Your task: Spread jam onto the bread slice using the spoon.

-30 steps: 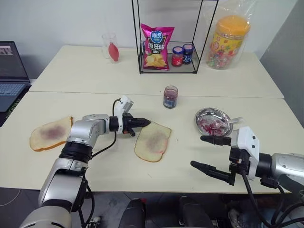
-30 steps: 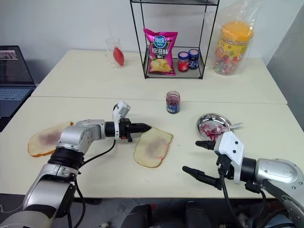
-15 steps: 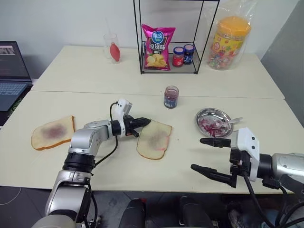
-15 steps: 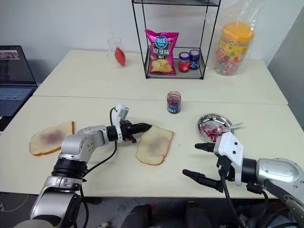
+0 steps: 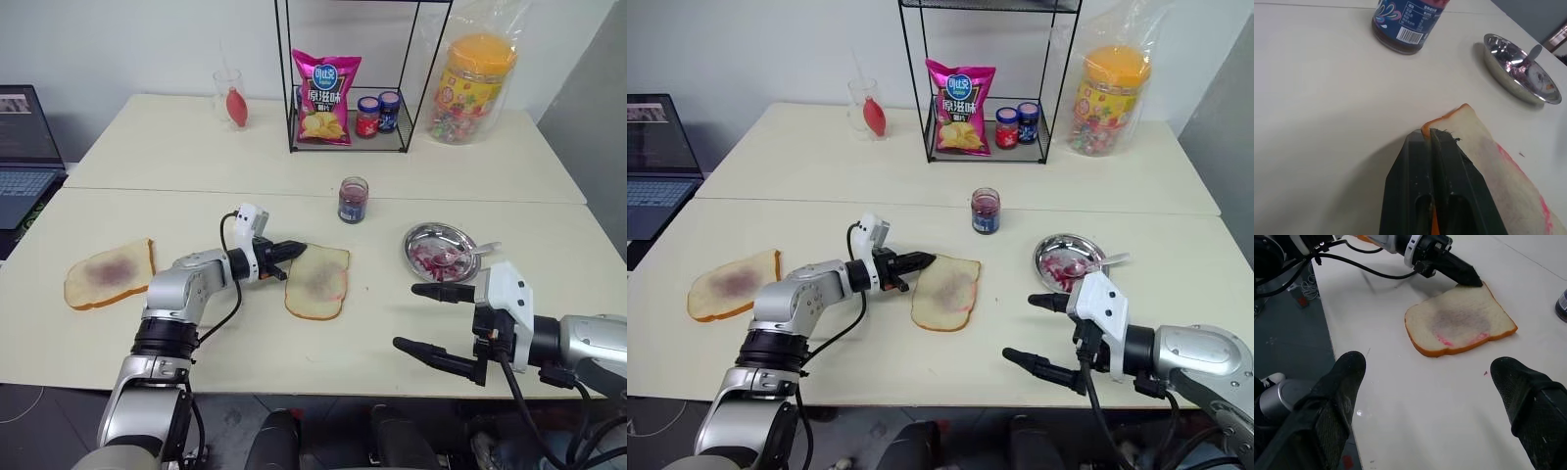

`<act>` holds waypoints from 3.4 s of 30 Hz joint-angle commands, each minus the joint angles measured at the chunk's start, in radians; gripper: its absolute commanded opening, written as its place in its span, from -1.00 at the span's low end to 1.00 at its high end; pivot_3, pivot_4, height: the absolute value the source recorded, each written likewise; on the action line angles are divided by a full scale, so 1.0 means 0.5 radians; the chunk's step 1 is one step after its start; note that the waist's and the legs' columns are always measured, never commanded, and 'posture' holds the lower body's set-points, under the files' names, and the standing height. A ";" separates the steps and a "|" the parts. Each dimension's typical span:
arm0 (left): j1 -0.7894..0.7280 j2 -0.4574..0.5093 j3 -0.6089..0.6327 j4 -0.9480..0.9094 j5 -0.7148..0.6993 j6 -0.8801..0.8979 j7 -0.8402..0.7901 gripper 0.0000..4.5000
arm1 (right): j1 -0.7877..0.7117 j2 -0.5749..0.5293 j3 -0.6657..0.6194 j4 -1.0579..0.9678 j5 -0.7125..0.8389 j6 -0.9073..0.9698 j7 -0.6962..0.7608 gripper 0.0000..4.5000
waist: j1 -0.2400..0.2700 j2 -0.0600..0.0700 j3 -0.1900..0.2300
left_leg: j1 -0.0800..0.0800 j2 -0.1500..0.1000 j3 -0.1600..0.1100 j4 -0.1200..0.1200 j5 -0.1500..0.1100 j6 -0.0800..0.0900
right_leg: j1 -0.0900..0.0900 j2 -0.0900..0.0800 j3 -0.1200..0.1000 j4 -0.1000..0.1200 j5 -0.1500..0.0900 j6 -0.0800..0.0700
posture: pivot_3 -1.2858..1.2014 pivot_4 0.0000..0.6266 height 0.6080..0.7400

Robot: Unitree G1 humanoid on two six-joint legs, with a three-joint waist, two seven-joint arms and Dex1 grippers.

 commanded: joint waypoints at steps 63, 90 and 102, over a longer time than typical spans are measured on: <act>0.104 0.453 -0.427 -1.250 0.107 -0.607 -0.653 0.98 | -0.846 1.027 -0.585 2.127 -0.117 -0.361 -0.816 1.00 | -0.020 0.015 0.004 | 0.007 0.005 0.012 0.000 0.003 0.005 | -0.001 0.007 0.012 0.006 0.009 -0.006 | 0.03 -0.52 1.00; 0.075 0.413 -0.375 -1.181 0.103 -0.604 -0.617 1.00 | -0.913 1.070 -0.770 2.148 0.175 -0.284 -0.816 -0.98 | -0.021 0.016 0.004 | 0.006 0.005 0.011 0.000 0.003 0.005 | -0.001 0.007 0.012 0.005 0.009 -0.006 | 0.03 -0.52 1.00; 0.127 0.434 -0.239 -1.217 0.087 -0.451 -0.454 1.00 | -0.878 0.999 -0.757 1.600 0.374 -0.138 -0.910 -0.98 | -0.020 0.024 0.008 | 0.005 0.005 0.011 0.000 0.003 0.005 | -0.001 0.007 0.011 0.005 0.009 -0.006 | 0.03 -0.52 1.00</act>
